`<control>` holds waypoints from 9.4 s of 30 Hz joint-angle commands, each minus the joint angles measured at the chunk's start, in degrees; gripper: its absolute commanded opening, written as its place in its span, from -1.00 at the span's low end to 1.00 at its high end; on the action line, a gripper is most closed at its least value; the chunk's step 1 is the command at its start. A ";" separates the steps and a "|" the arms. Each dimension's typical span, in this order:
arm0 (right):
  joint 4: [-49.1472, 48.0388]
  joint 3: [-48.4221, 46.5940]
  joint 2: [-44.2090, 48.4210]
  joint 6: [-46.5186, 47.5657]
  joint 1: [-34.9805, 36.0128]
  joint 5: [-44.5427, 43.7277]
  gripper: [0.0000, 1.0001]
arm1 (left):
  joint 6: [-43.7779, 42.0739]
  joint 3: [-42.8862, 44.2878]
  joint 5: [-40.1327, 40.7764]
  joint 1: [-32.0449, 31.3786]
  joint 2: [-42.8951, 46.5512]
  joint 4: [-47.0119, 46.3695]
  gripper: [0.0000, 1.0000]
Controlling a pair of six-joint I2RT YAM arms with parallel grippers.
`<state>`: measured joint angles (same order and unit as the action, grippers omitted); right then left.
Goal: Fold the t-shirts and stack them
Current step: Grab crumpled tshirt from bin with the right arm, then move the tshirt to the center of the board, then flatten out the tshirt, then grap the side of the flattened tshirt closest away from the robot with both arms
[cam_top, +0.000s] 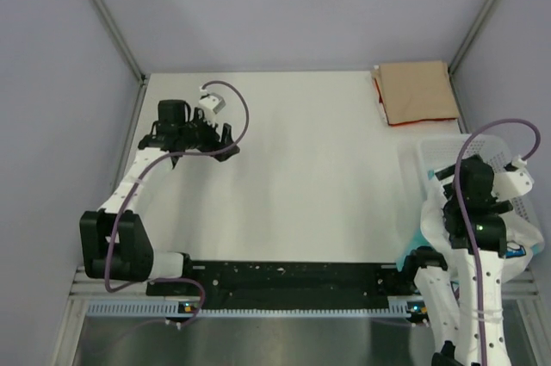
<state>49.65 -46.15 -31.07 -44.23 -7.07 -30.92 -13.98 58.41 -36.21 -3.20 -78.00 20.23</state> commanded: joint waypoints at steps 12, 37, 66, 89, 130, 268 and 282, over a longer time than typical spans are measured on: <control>22.51 -0.79 -0.83 -23.09 -2.16 -10.66 0.70 | -8.25 0.30 -6.77 -0.66 7.51 7.80 0.75; -10.34 -23.43 -7.24 17.56 -2.16 1.62 -1.00 | -10.81 3.55 -6.69 -0.49 6.98 12.47 0.71; -27.42 -46.51 -47.93 43.86 43.02 65.41 -1.00 | -2.63 13.22 14.93 14.27 12.16 15.10 0.72; -28.97 -8.01 -48.46 28.43 73.23 33.98 0.44 | -24.68 -6.10 25.91 15.42 15.41 31.62 0.63; -25.30 -16.95 -34.06 37.28 55.33 11.67 -1.00 | -42.28 -29.06 21.27 1.12 13.93 23.55 0.82; -22.49 -5.88 -57.17 13.03 19.20 16.50 0.39 | -29.88 -18.33 24.25 -32.13 -1.71 14.23 0.29; -28.38 -1.49 -62.71 10.56 15.86 19.84 -0.64 | -25.93 -15.44 38.11 -32.75 -5.16 11.58 -1.00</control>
<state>24.32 -50.92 -91.90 -32.23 9.61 -14.33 -41.36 42.48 -5.54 -36.07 -82.08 32.77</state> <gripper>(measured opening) 0.283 0.020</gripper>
